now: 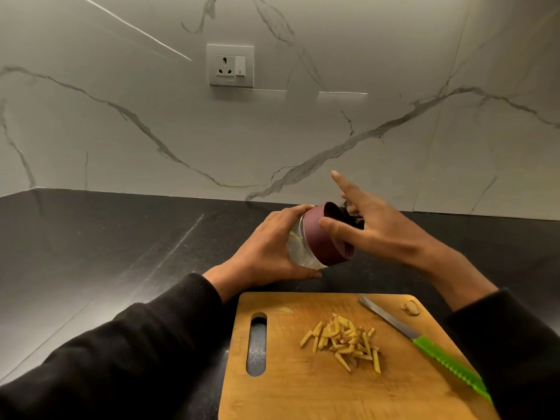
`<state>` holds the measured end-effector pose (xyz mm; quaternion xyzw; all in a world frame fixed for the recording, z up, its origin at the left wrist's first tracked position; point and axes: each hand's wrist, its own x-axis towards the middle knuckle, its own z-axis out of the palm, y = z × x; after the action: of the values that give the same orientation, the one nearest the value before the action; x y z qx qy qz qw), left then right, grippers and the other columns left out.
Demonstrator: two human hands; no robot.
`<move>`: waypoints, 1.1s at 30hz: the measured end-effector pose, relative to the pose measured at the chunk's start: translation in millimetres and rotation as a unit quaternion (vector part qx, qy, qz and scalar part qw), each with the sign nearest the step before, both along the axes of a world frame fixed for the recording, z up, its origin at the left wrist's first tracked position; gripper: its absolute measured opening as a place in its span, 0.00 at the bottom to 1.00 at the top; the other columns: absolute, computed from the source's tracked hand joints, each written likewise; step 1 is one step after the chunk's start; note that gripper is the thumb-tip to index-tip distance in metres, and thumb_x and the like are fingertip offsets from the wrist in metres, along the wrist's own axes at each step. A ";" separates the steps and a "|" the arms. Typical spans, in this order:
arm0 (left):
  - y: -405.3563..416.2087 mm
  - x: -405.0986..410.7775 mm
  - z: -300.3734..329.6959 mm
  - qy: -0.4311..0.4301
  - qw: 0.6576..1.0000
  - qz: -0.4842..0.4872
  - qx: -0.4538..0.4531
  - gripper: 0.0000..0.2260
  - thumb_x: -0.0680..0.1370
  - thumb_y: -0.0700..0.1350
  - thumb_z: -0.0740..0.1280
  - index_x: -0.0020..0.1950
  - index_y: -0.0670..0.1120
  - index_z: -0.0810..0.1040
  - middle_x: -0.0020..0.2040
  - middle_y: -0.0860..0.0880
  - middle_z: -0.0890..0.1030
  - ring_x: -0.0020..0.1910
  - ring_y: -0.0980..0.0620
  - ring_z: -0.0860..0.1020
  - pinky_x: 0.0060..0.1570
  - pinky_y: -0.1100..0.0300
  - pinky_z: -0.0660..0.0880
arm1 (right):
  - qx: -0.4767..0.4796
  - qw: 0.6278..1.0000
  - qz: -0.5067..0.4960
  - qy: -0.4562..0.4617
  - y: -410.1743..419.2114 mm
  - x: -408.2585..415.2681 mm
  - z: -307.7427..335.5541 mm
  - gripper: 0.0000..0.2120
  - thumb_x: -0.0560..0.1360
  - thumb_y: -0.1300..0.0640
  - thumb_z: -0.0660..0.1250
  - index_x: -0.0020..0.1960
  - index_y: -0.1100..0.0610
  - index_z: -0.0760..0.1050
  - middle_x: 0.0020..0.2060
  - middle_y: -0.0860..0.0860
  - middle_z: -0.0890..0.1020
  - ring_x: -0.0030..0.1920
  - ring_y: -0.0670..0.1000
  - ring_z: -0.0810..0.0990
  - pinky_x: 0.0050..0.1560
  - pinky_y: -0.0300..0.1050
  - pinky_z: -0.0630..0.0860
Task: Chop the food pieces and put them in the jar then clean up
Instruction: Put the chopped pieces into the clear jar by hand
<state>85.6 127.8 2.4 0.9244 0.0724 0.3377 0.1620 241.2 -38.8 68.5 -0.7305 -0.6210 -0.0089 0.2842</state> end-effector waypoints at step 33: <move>11.0 -0.9 0.3 0.012 0.985 -0.013 -0.174 0.49 0.59 0.67 0.79 0.75 0.55 0.63 0.65 0.58 0.76 0.63 0.60 0.76 0.66 0.52 0.75 | -0.099 0.988 -0.022 0.116 -13.4 48.0 -4.9 0.36 0.68 0.51 0.80 0.66 0.45 0.62 0.59 0.47 0.68 0.55 0.51 0.76 0.48 0.41 0.79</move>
<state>84.8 138.7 2.8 0.8867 0.1203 0.3069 0.3243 289.2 -52.3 63.6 -0.7645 -0.5655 0.1314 0.2802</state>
